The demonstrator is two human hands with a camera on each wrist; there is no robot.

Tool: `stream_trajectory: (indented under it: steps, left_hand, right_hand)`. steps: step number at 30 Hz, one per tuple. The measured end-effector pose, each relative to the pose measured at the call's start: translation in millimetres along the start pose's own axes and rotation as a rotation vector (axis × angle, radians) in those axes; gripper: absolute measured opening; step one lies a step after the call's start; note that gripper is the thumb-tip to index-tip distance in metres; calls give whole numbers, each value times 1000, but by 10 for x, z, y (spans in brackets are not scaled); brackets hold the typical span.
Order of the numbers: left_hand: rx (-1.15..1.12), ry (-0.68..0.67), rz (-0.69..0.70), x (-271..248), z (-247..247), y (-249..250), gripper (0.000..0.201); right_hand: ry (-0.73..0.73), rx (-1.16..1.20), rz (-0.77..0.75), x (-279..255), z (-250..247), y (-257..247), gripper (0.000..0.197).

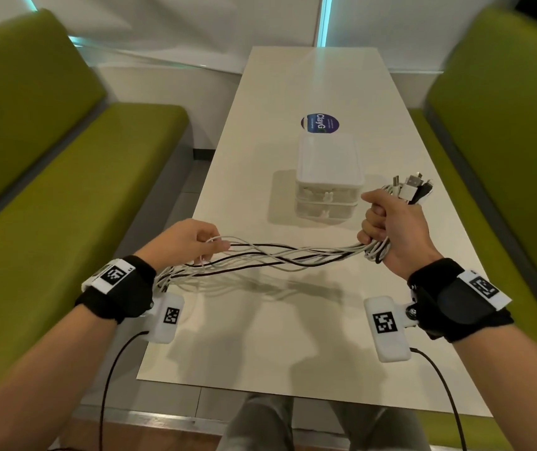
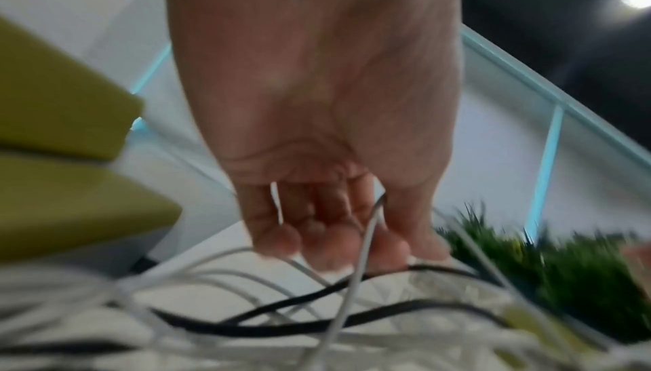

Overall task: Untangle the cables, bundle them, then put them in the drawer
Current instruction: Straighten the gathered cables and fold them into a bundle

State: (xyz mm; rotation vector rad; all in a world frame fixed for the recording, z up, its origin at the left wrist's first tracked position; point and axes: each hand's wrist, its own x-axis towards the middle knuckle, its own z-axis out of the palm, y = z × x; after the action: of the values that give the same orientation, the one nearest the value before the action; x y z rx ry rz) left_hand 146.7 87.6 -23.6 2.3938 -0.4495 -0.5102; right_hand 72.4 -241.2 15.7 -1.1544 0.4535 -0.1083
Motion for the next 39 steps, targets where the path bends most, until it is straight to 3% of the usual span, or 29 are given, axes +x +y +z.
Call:
stream_trajectory:
  steps: [3, 5, 10, 12, 16, 18, 20, 23, 24, 26, 29, 35, 39]
  left_hand:
    - [-280, -121, -53, -114, -29, -108, 61]
    - [-355, -174, -50, -181, -84, -173, 64]
    - [-167, -305, -36, -164, -222, -236, 11]
    - [-143, -275, -6, -123, -200, -262, 11]
    - [-301, -149, -27, -87, -209, -251, 19]
    - [-168, -84, -29, -91, -281, -263, 23]
    - [123, -31, -33, -98, -381, -299, 18]
    - [251, -94, -101, -112, -520, -369, 62]
    - [243, -113, -123, -111, -557, -379, 66]
    - [220, -175, -173, -122, -626, -395, 64]
    - [236, -201, -230, -109, -665, -485, 45]
    - [248, 25, -327, -117, -638, -757, 50]
    - [400, 178, -408, -192, -647, -900, 46]
  right_hand:
    - [4, -7, 7, 0, -49, 21, 45]
    - [8, -24, 9, 2, -63, 49, 45]
    - [13, -46, 14, 5, -70, 69, 45]
    - [10, -51, 11, 2, -79, 64, 45]
    - [-17, -101, -5, -11, -85, 76, 44]
    - [-27, -135, -10, -20, -99, 85, 44]
    - [-42, -139, -1, -30, -98, 92, 44]
    - [-55, -160, 2, -49, -48, 63, 45]
    - [-59, -181, -3, -53, -27, 39, 45]
    - [-71, -202, -9, -53, 7, -4, 45]
    - [-84, -207, -6, -50, 45, -34, 45]
    - [-84, -246, 4, -41, 0, -41, 45]
    - [-85, -232, 45, -48, -44, -10, 44]
